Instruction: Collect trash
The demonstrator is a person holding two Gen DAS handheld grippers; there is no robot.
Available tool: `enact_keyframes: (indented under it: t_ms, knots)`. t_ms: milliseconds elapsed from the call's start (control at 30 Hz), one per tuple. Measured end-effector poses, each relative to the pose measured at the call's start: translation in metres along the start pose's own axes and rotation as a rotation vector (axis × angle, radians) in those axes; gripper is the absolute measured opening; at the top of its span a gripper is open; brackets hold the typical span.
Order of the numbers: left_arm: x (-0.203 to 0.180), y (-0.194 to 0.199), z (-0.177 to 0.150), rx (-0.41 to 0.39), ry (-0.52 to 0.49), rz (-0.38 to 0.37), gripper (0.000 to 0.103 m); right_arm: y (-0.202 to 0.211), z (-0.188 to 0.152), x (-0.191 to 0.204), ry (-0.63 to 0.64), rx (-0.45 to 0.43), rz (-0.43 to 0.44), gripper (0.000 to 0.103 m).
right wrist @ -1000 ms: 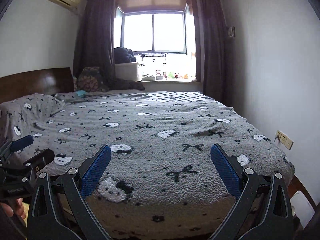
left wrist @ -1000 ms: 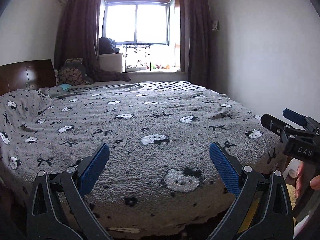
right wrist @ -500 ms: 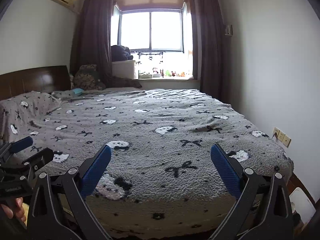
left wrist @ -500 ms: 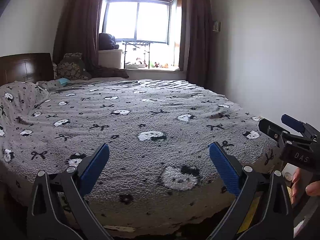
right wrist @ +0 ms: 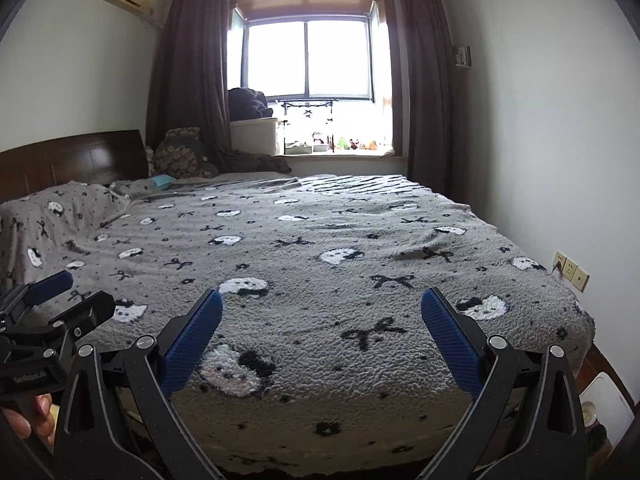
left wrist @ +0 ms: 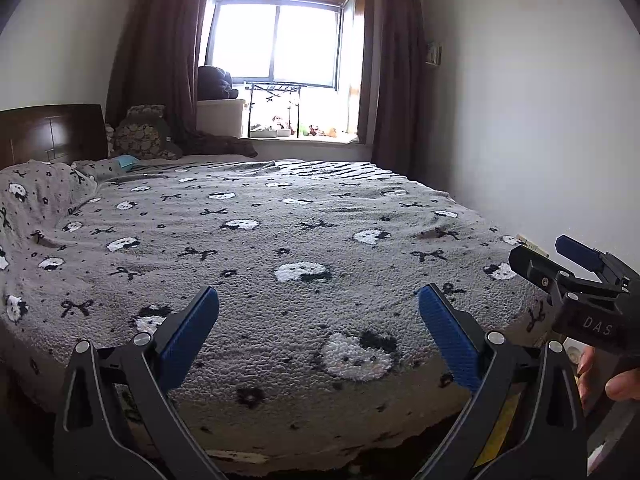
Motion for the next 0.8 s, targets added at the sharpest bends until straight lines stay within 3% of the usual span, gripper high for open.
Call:
enact_keyframes:
  t_ms: [800]
  knots:
    - [-0.0005,0.0018,0.0013,-0.007,0.006,-0.003,0.095,0.0013,-0.0023,0.0051,-0.007,0.004,0.01,0.1]
Point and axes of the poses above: each gripper's, at about its wrist camera, not at the fingertips, and y roughly against the way its jaws point, x to its left, z to its top, the point moved 3 cm from there along -y, roughly the way its jaws point, and after that the axes turned 15 degrees about -z, right-handed, at the moved point
